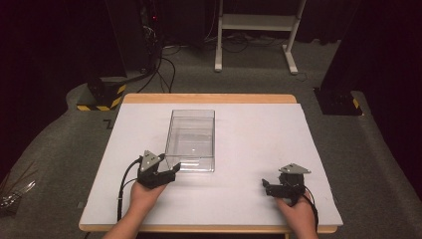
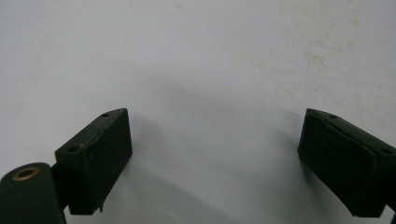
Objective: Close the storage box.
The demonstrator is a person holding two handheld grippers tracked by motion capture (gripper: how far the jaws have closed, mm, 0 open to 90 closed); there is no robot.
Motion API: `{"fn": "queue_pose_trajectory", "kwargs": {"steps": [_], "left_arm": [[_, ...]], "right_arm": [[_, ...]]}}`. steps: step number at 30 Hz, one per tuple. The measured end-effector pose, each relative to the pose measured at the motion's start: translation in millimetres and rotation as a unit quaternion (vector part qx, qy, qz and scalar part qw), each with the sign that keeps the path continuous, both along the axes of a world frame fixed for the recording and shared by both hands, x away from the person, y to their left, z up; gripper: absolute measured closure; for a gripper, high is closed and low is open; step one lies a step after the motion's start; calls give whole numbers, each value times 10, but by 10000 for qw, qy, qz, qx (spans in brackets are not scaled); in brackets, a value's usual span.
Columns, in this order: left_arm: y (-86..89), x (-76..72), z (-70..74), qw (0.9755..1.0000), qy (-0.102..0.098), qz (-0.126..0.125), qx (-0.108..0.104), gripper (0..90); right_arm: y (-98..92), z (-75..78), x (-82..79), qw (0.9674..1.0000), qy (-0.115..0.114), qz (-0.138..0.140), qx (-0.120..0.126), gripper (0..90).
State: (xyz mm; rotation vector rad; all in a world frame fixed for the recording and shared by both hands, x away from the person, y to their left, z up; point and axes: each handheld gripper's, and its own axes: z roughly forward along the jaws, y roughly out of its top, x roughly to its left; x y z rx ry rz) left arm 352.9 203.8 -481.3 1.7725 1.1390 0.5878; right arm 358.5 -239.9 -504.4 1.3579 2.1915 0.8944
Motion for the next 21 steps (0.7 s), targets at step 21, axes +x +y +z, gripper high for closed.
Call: {"fn": "queue_pose_trajectory", "kwargs": {"steps": [21], "left_arm": [[8,127,-66,9996,151,224,-77,327]], "right_arm": [[0,0,0,10000,1,-1,1,97]]}}
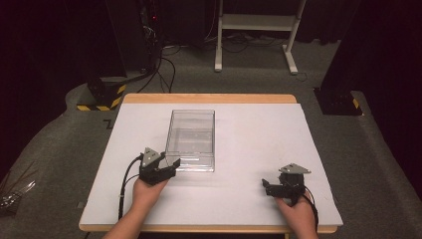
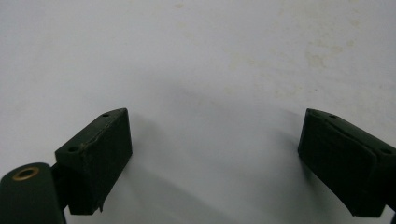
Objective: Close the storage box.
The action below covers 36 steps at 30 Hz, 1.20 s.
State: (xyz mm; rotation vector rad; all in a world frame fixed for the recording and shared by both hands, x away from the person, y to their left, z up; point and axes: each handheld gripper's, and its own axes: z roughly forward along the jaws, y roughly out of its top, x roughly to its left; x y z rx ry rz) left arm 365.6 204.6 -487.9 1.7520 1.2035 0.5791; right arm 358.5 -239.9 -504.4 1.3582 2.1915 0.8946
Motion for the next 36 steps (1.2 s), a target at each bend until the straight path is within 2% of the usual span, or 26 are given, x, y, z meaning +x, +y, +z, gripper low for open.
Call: {"fn": "queue_pose_trajectory", "kwargs": {"steps": [9,36], "left_arm": [[14,34,-9,9999,73,77,-92,358],[28,21,-6,9999,90,-4,-80,365]], "right_arm": [[0,0,0,10000,-1,1,0,98],[-1,0,0,10000,1,2,5,98]]}}
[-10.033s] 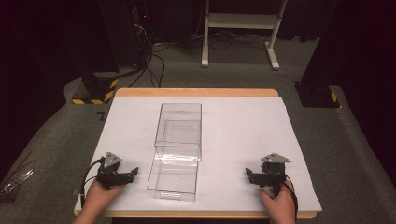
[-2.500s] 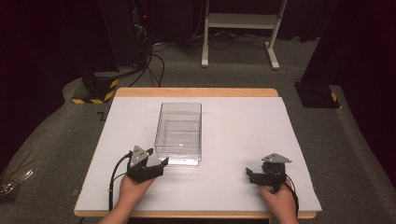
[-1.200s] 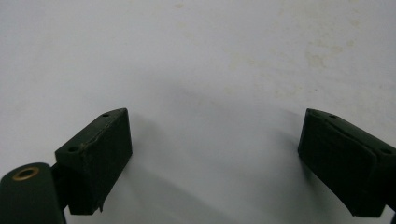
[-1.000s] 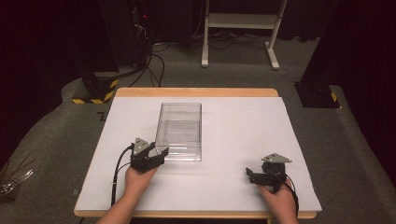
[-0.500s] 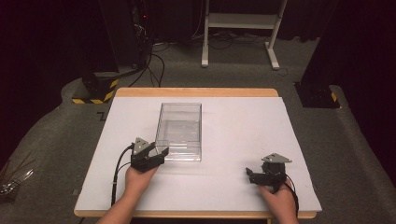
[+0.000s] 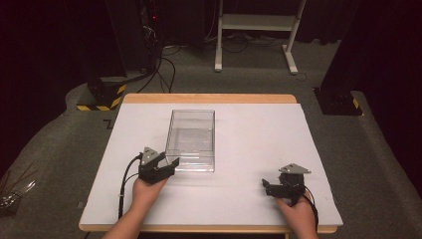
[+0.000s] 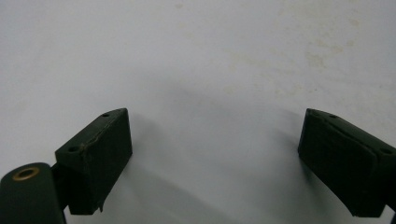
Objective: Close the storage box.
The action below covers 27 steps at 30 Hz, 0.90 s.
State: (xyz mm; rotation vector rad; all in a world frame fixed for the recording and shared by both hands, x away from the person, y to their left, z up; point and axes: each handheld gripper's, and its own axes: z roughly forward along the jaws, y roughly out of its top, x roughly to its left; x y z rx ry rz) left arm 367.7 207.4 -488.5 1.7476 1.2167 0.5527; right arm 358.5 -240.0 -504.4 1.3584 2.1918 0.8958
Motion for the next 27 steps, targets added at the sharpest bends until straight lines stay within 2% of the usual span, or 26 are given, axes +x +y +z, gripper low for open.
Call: {"fn": "queue_pose_trajectory", "kwargs": {"steps": [15,27], "left_arm": [[35,-51,23,9999,51,-139,-36,343],[156,-139,3,9997,97,-197,-59,329]], "right_arm": [[0,0,0,10000,-2,-1,1,98],[1,0,-1,10000,-2,-2,-2,98]]}}
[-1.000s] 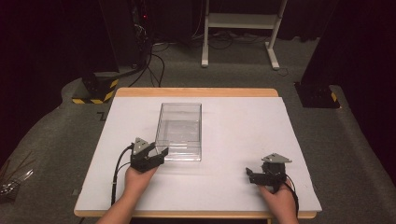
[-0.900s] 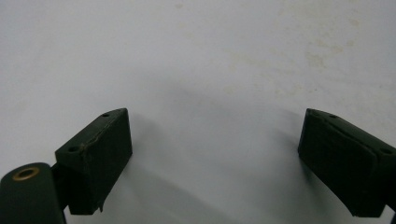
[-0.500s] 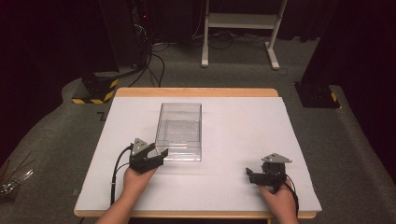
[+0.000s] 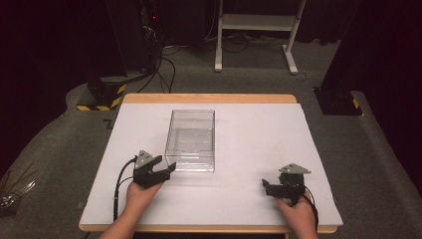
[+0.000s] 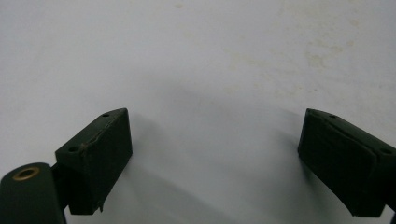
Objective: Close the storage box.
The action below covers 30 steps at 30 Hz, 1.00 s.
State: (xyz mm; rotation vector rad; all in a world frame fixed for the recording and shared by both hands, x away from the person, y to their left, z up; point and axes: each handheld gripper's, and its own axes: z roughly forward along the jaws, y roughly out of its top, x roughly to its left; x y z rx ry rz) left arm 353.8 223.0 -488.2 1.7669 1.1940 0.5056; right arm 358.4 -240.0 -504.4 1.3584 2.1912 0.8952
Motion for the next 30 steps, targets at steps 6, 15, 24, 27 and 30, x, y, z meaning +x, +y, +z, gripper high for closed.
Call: {"fn": "queue_pose_trajectory", "kwargs": {"steps": [6,15,24,27,30], "left_arm": [[79,-82,28,10000,2,-77,-9,316],[267,-197,58,9999,20,-87,-74,309],[536,-348,-6,9997,132,17,211,285],[600,-362,-37,9993,198,65,308,274],[723,-367,-79,9987,403,191,261,263]], "right_arm": [[0,0,0,10000,-1,0,-1,98],[1,0,0,10000,-3,0,-5,99],[1,1,-2,10000,5,-7,-3,99],[2,0,-1,10000,-2,-3,-6,99],[3,1,-2,10000,4,-8,-7,99]]}}
